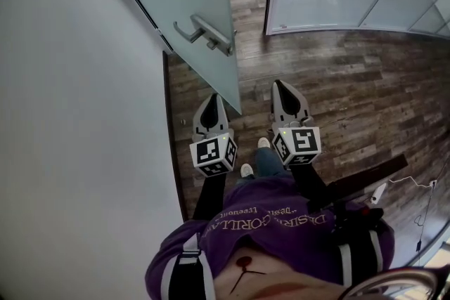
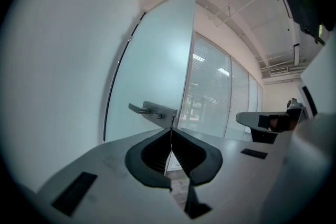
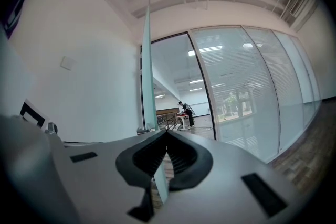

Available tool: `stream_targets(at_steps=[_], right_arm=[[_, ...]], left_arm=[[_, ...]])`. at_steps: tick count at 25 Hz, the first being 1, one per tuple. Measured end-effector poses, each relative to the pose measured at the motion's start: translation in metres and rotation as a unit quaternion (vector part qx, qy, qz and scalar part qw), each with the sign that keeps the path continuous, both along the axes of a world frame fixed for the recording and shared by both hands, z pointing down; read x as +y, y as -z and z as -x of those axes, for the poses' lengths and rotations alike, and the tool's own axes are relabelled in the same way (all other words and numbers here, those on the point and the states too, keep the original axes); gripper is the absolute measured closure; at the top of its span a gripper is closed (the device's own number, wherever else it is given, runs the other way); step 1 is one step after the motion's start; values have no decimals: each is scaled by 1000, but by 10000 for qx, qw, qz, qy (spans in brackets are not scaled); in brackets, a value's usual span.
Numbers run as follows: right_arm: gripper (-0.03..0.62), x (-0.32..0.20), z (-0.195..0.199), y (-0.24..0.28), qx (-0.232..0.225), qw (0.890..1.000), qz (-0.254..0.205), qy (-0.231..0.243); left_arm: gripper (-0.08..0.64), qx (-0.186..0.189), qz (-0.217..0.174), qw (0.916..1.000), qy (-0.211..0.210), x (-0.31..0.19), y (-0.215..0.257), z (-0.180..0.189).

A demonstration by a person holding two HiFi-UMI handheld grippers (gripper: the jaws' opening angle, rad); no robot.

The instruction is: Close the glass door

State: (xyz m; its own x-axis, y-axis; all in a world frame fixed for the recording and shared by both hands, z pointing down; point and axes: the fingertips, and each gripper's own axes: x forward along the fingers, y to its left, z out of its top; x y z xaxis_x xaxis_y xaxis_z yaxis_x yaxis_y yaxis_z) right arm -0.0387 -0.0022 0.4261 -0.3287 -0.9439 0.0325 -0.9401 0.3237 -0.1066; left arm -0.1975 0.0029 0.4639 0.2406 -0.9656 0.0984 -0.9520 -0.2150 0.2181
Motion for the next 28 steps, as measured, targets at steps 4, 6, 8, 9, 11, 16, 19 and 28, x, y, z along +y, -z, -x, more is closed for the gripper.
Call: stream_targets(at_steps=[4,6,8,9,11,16,19,28], right_arm=[[595,-39,3,5,5,9998,-71,207],[595,-59,3,14,5,9994,-160,296],[595,-78,4,22,-20,9988,-256,416],[595,-87,3,25,-40,9985,-287,473],[595,-103,1,29,-88,9980,-300,551],[595,-135,-8,26,-87,9980,-263,562],[595,-146,-19,24,-72,9981,-258,547],[595,-173,-30,17,-113,9988,-241,410]], left_arm=[[558,51,22,9998,181,-32,0,6],[557,-38,-9,9997,232,-51,5,11],[557,-261,-103,9991,321,-70,11,18],[557,-399,-164,9984,367,-79,14,22],[557,-781,-269,9960,339,-96,18,26],[450,-3058,-91,9512,-410,-129,-11,31],[343,-5235,313,8491,-631,-150,-47,50],[314,-6969,-71,7154,-496,-195,-59,61]])
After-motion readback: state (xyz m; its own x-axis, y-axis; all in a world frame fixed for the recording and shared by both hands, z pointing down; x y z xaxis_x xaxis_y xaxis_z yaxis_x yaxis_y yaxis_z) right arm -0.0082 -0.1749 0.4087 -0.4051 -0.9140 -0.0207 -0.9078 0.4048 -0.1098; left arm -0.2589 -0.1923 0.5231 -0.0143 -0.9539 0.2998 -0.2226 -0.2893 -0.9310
